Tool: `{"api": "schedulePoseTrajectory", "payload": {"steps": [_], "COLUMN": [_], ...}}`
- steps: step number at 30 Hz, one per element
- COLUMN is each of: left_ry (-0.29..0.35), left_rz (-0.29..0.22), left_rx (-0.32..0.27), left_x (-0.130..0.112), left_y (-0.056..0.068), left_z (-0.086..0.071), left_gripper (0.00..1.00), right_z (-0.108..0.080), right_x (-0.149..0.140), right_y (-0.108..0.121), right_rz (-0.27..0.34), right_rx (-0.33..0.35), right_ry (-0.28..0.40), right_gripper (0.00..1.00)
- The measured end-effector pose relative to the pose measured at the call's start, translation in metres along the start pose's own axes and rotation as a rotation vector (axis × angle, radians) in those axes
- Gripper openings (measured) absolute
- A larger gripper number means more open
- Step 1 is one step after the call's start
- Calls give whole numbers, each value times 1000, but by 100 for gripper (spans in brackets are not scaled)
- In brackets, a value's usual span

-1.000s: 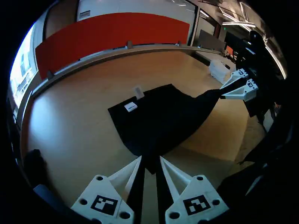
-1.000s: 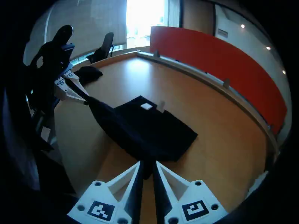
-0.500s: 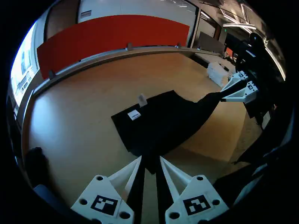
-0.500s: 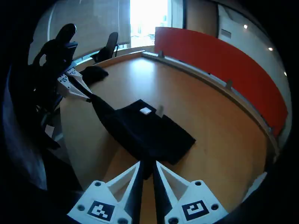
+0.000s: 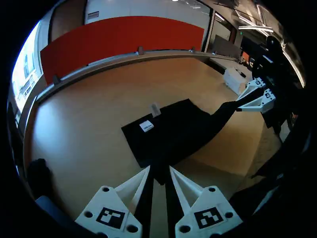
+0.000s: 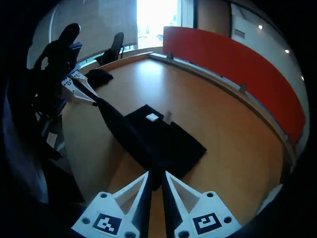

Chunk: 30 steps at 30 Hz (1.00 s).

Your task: Fold towel

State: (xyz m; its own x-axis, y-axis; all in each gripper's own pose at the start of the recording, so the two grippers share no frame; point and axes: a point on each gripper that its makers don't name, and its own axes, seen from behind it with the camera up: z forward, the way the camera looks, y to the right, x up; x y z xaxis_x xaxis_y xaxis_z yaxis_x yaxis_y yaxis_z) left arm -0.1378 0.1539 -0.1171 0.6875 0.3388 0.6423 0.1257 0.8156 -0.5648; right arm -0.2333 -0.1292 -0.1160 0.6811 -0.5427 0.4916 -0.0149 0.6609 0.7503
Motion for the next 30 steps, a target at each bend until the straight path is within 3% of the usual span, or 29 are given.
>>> {"api": "schedulePoseTrajectory", "payload": {"steps": [17,30], "left_ry": [17,-25], "left_rz": [1,18], "left_rx": [29,32], "left_x": [30,22], "left_y": [-26,-34], "left_z": [45,70], "left_gripper": [18,18], "right_z": [34,55], "right_x": [4,-6], "right_y": [46,58], "right_rz": [20,46], "right_rx": [-36,-25], "right_ry": [-46,-82], "right_gripper": [15,15]}}
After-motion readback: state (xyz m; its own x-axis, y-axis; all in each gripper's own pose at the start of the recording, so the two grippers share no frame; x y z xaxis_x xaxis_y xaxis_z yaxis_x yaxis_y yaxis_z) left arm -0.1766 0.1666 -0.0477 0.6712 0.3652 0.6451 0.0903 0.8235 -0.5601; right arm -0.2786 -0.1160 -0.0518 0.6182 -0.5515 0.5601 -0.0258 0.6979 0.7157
